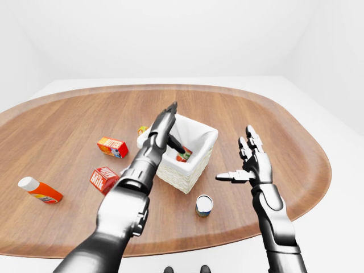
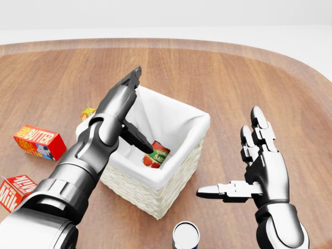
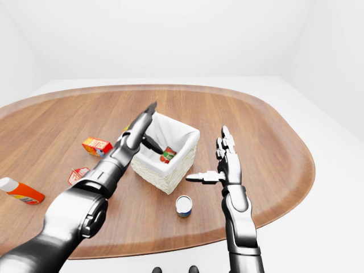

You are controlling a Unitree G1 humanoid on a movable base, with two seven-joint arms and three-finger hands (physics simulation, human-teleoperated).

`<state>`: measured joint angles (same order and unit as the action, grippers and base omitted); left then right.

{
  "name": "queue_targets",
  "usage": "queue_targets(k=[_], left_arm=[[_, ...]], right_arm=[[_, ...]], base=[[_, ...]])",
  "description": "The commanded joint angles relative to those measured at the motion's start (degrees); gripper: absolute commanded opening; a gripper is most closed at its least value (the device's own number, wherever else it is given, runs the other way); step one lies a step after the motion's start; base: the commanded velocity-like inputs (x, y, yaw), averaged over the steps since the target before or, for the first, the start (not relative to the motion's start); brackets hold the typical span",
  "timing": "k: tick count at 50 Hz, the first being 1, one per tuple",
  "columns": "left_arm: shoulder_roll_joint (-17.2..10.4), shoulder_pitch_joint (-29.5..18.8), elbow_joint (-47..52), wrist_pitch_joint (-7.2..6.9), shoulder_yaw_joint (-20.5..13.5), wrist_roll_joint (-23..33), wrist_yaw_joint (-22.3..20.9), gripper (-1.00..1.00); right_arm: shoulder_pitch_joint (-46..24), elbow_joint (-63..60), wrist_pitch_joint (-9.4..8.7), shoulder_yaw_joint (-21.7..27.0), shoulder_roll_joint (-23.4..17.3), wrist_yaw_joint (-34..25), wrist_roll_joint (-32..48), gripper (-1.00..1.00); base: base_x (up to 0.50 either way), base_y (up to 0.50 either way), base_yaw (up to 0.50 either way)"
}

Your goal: Pick up the tomato sauce, and put it in the basket.

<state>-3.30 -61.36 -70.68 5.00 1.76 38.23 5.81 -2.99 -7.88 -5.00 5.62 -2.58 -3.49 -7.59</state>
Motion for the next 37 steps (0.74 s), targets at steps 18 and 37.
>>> queue_targets(k=[18, 37], left_arm=[[-1.1, 1.0, 13.7, 0.00, -0.3, -4.2, -5.6, 1.00], [-0.1, 15.6, 52.9, -5.38, -0.4, -7.7, -17.0, 1.00]], right_arm=[[0.1, 0.9, 0.00, -0.2, 0.1, -0.1, 0.2, 1.00], [0.0, 0.8, 0.00, -0.3, 0.1, 0.1, 0.4, 1.00]], base=[[0.00, 0.00, 0.00], [0.00, 0.00, 0.00]])
